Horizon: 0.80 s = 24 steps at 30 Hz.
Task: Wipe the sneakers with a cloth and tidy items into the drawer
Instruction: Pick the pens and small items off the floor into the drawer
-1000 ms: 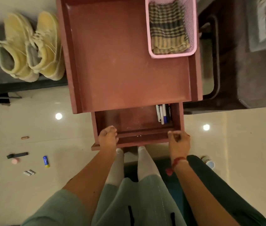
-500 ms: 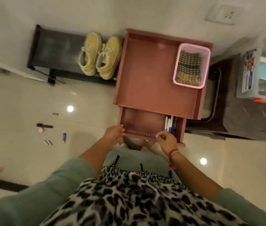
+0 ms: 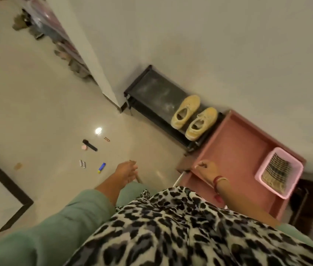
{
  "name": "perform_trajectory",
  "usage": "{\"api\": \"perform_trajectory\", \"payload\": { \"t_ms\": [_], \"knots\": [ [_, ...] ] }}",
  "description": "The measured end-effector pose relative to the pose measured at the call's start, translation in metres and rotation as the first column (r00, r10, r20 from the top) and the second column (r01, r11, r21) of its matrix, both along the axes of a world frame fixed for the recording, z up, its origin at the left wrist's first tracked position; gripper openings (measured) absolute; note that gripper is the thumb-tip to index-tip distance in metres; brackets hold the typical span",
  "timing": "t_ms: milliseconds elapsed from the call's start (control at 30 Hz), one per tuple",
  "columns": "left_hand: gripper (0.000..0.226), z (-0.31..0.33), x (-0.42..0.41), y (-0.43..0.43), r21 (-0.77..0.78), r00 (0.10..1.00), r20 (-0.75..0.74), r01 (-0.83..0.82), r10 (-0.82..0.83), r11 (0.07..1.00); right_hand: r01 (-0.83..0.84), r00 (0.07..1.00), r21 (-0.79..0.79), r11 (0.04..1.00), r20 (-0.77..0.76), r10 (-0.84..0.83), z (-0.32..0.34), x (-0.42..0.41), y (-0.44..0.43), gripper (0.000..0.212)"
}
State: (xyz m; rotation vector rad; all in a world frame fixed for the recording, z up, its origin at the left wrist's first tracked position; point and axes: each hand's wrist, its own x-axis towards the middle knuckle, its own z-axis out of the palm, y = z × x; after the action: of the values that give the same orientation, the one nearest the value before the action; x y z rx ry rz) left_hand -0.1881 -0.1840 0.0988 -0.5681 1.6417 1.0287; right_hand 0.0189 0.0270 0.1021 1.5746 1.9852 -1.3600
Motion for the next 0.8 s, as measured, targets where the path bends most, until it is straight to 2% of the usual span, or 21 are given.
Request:
{"api": "perform_trajectory", "payload": {
  "t_ms": [100, 167, 233, 300, 333, 367, 433, 500, 567, 633, 700, 800],
  "knots": [
    [0.016, 0.006, -0.070, -0.039, -0.064, 0.997, 0.002, 0.082, -0.082, 0.995, -0.169, 0.971, -0.123, 0.978, 0.148, 0.186, -0.019, -0.072, -0.017, 0.018],
    [0.012, 0.010, -0.118, -0.069, -0.124, 0.996, -0.055, 0.064, -0.072, 0.990, -0.394, 0.862, -0.250, 0.885, 0.234, 0.450, -0.031, -0.129, -0.025, 0.022],
    [0.010, 0.011, -0.161, -0.098, -0.116, 0.989, -0.143, -0.063, 0.046, 0.991, -0.552, 0.738, -0.303, 0.777, 0.256, 0.624, -0.027, -0.195, -0.036, 0.027],
    [0.012, 0.010, -0.191, -0.123, -0.103, 0.960, -0.194, -0.223, 0.200, 0.969, -0.609, 0.736, -0.232, 0.758, 0.189, 0.650, -0.018, -0.262, -0.047, 0.013],
    [0.013, 0.009, -0.200, -0.135, -0.099, 0.943, -0.201, -0.290, 0.266, 0.952, -0.595, 0.775, -0.177, 0.784, 0.135, 0.618, -0.015, -0.293, -0.051, 0.008],
    [0.014, 0.008, -0.205, -0.148, -0.098, 0.921, -0.202, -0.358, 0.333, 0.929, -0.567, 0.813, -0.127, 0.814, 0.073, 0.578, -0.013, -0.323, -0.056, 0.013],
    [0.010, 0.001, -0.202, -0.172, -0.119, 0.873, -0.181, -0.477, 0.454, 0.871, -0.524, 0.850, -0.118, 0.844, -0.012, 0.526, -0.006, -0.377, -0.069, 0.011],
    [0.010, -0.005, -0.185, -0.192, -0.146, 0.823, -0.119, -0.568, 0.555, 0.810, -0.540, 0.838, -0.154, 0.827, -0.007, 0.546, -0.004, -0.419, -0.082, 0.006],
    [0.012, -0.014, -0.162, -0.206, -0.205, 0.762, -0.056, -0.642, 0.646, 0.739, -0.611, 0.773, -0.195, 0.767, 0.065, 0.632, -0.007, -0.452, -0.095, 0.006],
    [0.026, -0.022, -0.145, -0.212, -0.250, 0.665, 0.017, -0.720, 0.746, 0.648, -0.701, 0.679, -0.201, 0.685, 0.106, 0.726, -0.015, -0.480, -0.105, 0.006],
    [0.022, -0.026, -0.142, -0.216, -0.255, 0.557, 0.062, -0.793, 0.828, 0.553, -0.787, 0.572, -0.184, 0.590, 0.142, 0.808, -0.029, -0.509, -0.117, 0.004],
    [0.018, -0.046, -0.155, -0.216, -0.270, 0.451, 0.045, -0.853, 0.891, 0.446, -0.861, 0.444, -0.198, 0.469, 0.161, 0.882, -0.052, -0.550, -0.133, 0.007]
  ]
}}
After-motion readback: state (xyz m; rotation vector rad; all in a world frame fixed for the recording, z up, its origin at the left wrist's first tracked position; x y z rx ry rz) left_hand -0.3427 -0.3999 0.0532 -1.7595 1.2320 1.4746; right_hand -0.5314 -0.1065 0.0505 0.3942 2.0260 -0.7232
